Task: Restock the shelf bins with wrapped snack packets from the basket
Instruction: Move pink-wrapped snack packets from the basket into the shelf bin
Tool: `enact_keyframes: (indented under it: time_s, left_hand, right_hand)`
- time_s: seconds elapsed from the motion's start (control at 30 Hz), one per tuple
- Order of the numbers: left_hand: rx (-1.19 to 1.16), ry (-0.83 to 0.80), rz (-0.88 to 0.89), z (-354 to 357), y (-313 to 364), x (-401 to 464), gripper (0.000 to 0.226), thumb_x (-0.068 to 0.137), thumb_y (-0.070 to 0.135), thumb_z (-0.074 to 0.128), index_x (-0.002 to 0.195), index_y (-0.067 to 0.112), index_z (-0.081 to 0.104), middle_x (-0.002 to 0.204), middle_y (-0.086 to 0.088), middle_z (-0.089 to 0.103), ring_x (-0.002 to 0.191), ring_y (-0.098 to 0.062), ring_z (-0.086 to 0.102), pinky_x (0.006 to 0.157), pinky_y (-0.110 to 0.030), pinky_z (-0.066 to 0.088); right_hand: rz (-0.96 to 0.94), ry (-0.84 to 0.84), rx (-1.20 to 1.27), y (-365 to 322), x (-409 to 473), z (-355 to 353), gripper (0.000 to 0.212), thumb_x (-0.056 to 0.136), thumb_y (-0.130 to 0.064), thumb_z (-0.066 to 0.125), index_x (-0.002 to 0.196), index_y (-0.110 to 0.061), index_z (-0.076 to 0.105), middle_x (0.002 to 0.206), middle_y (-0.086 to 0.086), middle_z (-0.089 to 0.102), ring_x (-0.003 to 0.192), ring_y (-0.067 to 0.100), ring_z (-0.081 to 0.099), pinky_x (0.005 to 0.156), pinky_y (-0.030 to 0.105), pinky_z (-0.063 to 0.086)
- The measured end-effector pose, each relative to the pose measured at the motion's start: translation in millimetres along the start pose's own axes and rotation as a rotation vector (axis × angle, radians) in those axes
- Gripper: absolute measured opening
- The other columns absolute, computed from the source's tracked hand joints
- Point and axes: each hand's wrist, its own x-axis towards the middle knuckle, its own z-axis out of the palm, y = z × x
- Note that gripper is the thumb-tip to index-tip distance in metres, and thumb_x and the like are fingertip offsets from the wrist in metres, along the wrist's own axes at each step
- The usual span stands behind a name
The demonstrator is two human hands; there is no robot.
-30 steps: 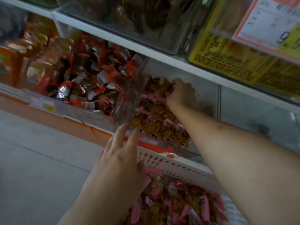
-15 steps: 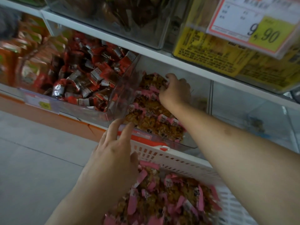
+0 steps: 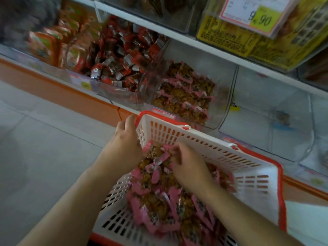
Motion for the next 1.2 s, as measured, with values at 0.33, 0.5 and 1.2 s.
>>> enact_keyframes:
  time_s: [0.33,0.5,1.2]
  left_hand:
    - [0.164,0.088,0.006,12,-10,-6,0.067,0.091,0.003,0.057,0.151,0.013,0.029,0.128,-0.012,0.061,0.098,-0.027,0.063,0.075,-0.032,0.047]
    - [0.129,0.074,-0.012,11,-10,-2,0.063,0.091,0.004,0.053,0.150,0.013,0.032,0.126,-0.010,0.060,0.092,-0.021,0.054,0.074,-0.031,0.045]
    - [-0.634,-0.070,-0.030,12,60,-25,0.012,0.092,0.035,0.077,0.092,0.023,0.078,0.087,0.002,0.079,0.083,-0.019,0.076,0.092,-0.049,0.060]
  right_hand:
    - [0.129,-0.116,-0.417,7,65,88,0.058,0.100,-0.046,0.063,0.154,-0.038,0.047,0.163,-0.008,0.042,0.157,0.026,0.026,0.131,0.048,0.009]
    - [0.085,0.108,-0.337,20,76,98,0.020,0.095,-0.034,0.073,0.114,-0.031,0.067,0.118,-0.012,0.071,0.123,0.015,0.065,0.113,0.036,0.050]
    - [0.177,-0.279,1.274,-10,-43,-86,0.039,0.106,-0.028,0.053,0.130,-0.006,0.074,0.127,0.026,0.073,0.109,0.045,0.071,0.094,0.061,0.059]
